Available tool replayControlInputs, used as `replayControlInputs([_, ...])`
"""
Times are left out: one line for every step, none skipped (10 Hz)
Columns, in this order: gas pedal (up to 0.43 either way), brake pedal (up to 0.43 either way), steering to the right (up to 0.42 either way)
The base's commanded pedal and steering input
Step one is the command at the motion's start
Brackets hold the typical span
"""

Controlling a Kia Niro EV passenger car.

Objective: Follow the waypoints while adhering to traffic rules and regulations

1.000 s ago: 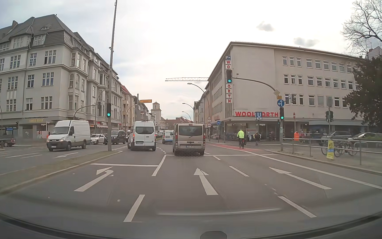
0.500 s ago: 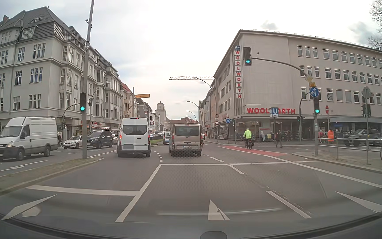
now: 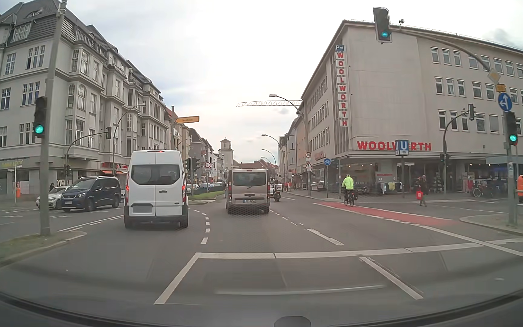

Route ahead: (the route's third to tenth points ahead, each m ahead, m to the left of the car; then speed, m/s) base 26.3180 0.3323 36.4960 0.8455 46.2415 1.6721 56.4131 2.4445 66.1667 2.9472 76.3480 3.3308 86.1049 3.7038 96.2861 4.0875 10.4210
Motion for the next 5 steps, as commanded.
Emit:
replayControlInputs([0.000,0.000,-0.016])
replayControlInputs([0.000,0.000,-0.019])
replayControlInputs([0.000,0.000,-0.026])
replayControlInputs([0.000,0.000,-0.032])
replayControlInputs([0.000,0.000,-0.036])
